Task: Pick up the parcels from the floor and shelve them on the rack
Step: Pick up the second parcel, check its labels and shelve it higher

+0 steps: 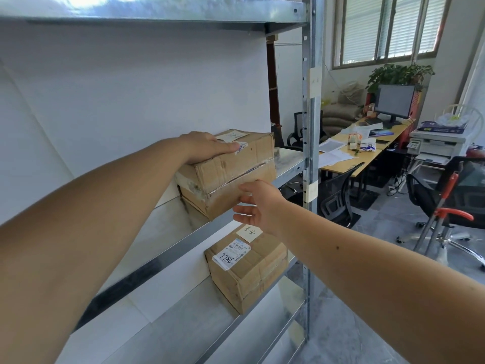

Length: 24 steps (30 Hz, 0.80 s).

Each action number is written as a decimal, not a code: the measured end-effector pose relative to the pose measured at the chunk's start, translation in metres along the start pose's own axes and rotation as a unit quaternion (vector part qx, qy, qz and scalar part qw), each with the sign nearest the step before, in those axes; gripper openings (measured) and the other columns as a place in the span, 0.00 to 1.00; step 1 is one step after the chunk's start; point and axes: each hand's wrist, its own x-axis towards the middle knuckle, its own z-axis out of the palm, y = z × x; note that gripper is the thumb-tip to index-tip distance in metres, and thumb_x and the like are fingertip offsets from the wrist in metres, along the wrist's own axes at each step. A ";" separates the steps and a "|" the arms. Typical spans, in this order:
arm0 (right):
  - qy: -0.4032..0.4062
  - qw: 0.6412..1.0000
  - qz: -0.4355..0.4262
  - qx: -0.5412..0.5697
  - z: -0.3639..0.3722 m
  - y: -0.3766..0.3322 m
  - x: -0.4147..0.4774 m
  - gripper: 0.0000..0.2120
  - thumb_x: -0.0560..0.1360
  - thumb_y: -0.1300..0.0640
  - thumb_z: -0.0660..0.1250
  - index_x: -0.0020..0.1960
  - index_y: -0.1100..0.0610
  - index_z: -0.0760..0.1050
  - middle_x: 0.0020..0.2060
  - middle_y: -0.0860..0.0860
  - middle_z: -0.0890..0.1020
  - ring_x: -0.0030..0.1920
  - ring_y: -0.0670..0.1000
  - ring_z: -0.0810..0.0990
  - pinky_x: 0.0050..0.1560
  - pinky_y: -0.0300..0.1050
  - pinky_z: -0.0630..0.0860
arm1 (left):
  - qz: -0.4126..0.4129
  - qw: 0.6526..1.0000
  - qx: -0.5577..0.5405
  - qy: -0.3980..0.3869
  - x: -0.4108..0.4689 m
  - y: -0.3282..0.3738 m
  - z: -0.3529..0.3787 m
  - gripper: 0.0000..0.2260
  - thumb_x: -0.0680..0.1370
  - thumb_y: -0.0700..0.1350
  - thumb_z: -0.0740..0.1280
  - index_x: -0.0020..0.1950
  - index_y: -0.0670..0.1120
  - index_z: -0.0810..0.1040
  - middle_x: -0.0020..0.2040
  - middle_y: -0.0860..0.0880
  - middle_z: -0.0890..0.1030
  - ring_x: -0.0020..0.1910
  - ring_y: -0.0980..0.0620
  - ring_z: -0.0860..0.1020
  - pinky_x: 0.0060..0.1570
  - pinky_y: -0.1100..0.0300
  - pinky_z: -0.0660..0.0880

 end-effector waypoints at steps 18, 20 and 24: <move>-0.060 0.997 0.056 0.008 -0.006 -0.010 -0.001 0.11 0.80 0.49 0.72 0.54 0.51 0.71 0.66 0.59 0.78 0.63 0.63 0.82 0.63 0.67 0.80 | 0.079 0.985 0.106 0.109 0.003 0.010 0.000 0.38 0.71 0.77 0.66 0.75 0.57 0.75 0.76 0.49 0.76 0.71 0.44 0.75 0.58 0.50 0.71; -0.066 0.996 0.057 -0.004 -0.004 -0.017 -0.005 0.10 0.80 0.49 0.72 0.52 0.50 0.71 0.65 0.60 0.78 0.64 0.64 0.81 0.63 0.67 0.80 | 0.096 0.977 0.137 0.134 -0.003 0.014 0.001 0.31 0.74 0.74 0.66 0.71 0.57 0.78 0.73 0.50 0.79 0.69 0.45 0.76 0.55 0.51 0.71; -0.039 0.997 0.023 -0.063 0.003 -0.030 -0.013 0.09 0.79 0.49 0.73 0.50 0.50 0.75 0.61 0.57 0.81 0.61 0.61 0.82 0.59 0.63 0.81 | 0.106 0.967 0.155 0.174 -0.019 0.024 0.008 0.24 0.80 0.67 0.66 0.70 0.55 0.78 0.69 0.49 0.82 0.66 0.45 0.78 0.51 0.53 0.70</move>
